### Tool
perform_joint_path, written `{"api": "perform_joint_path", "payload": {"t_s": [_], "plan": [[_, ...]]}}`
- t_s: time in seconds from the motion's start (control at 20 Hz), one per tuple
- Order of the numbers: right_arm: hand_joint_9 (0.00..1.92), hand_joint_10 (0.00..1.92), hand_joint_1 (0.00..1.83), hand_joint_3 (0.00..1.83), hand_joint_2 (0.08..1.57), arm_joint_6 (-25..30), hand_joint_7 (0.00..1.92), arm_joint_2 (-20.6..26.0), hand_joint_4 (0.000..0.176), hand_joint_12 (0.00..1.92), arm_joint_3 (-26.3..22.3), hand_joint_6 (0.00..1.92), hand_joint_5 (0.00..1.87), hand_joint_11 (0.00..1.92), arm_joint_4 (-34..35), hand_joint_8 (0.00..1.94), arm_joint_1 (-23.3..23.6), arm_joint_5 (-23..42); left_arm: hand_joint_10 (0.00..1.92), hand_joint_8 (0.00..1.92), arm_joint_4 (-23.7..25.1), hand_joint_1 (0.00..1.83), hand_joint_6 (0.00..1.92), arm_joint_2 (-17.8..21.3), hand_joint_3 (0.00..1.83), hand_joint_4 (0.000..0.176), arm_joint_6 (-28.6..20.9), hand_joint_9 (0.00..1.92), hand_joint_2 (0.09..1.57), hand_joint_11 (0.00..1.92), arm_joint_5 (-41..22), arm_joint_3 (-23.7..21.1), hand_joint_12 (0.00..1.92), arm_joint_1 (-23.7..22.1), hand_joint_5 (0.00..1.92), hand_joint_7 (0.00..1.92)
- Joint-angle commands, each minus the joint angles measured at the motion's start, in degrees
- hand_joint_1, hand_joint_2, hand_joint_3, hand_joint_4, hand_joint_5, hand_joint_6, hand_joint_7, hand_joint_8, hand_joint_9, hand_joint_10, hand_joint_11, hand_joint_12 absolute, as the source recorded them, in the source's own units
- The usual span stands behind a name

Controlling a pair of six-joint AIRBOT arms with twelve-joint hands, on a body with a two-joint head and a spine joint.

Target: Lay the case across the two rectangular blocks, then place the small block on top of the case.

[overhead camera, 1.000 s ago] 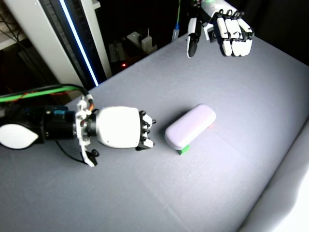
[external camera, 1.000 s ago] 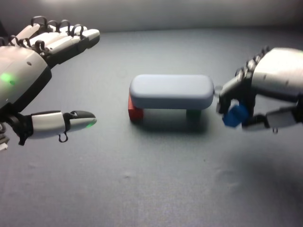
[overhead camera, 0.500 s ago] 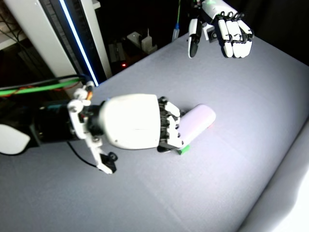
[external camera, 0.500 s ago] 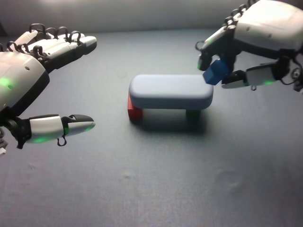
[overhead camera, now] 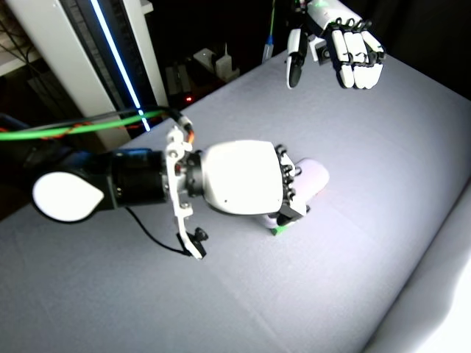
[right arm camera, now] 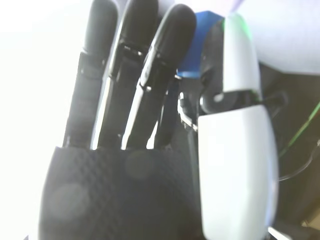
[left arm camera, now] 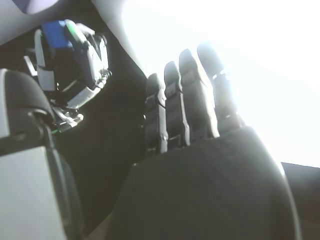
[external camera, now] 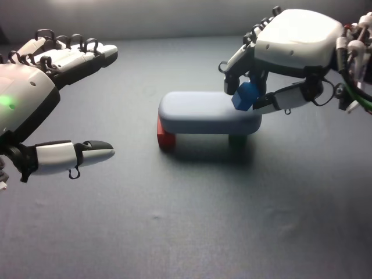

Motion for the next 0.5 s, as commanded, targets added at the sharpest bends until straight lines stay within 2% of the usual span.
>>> {"api": "perform_joint_path", "payload": {"t_s": [0.0,0.05,0.1,0.15,0.2,0.25,0.3,0.35,0.45], "plan": [[1.20,0.66,1.28,0.00,0.99,0.11,1.33,-0.06,0.000,1.44,0.35,0.41,1.27,0.82,1.57,0.50,0.99,4.41,0.01,0.00,0.61,0.92,0.00,-0.16,0.00,0.000,-0.30,0.33,0.94,0.00,-6.98,0.33,0.96,-0.45,0.32,0.33],[1.10,0.89,1.28,0.00,0.99,0.11,1.26,-0.46,0.000,1.52,0.74,0.30,1.32,0.78,1.44,0.66,0.99,3.90,0.01,0.00,0.64,0.92,0.00,-0.18,0.00,0.000,-0.33,0.34,0.95,0.00,-6.95,0.36,0.96,-0.46,0.32,0.33],[1.04,0.93,1.28,0.00,1.00,0.11,1.24,-0.76,0.000,1.50,1.09,0.28,1.34,0.74,1.44,0.68,1.00,3.54,0.01,0.00,0.66,0.92,0.00,-0.20,0.00,0.000,-0.34,0.34,0.94,0.00,-6.92,0.39,0.96,-0.49,0.32,0.32],[1.03,0.81,1.27,0.00,0.99,0.11,1.26,-0.95,0.024,1.41,1.42,0.39,1.31,0.69,1.44,0.57,1.16,3.18,0.00,0.00,0.68,0.92,0.00,-0.25,0.00,0.000,-0.40,0.33,0.94,0.00,-6.89,0.42,0.95,-0.50,0.33,0.32],[1.06,0.77,1.27,0.00,1.00,0.11,1.29,-1.07,0.022,1.38,1.62,0.52,1.24,0.72,1.44,0.52,1.33,2.95,0.00,0.00,0.72,0.93,0.00,-0.30,0.00,0.000,-0.49,0.32,0.94,0.00,-6.85,0.46,0.95,-0.50,0.32,0.32],[1.10,0.73,1.27,0.00,1.01,0.11,1.32,-1.17,0.009,1.36,1.85,0.65,1.17,0.77,1.44,0.46,1.48,2.73,0.00,0.00,0.76,0.92,0.00,-0.38,0.00,0.000,-0.56,0.31,0.94,0.00,-6.73,0.52,0.95,-0.51,0.32,0.30],[1.11,0.67,1.27,0.00,1.02,0.11,1.31,-1.22,0.008,1.32,1.99,0.73,1.14,0.76,1.44,0.46,1.61,2.60,0.00,0.00,0.79,0.94,0.00,-0.44,0.00,0.000,-0.60,0.31,0.94,0.00,-6.64,0.57,0.95,-0.54,0.33,0.31],[1.10,0.62,1.26,0.00,1.02,0.11,1.29,-1.27,0.013,1.29,2.18,0.76,1.13,0.68,1.44,0.48,1.80,2.38,0.00,0.00,0.85,0.93,0.00,-0.56,0.00,0.000,-0.70,0.30,0.94,0.00,-6.50,0.68,0.91,-0.60,0.33,0.30],[1.08,0.58,1.26,0.00,1.02,0.11,1.27,-1.27,0.022,1.27,2.25,0.78,1.12,0.65,1.24,0.50,1.97,2.21,0.00,0.00,0.89,0.92,0.00,-0.64,0.00,0.000,-0.82,0.30,0.94,0.00,-6.42,0.78,0.91,-0.65,0.34,0.29]]}}
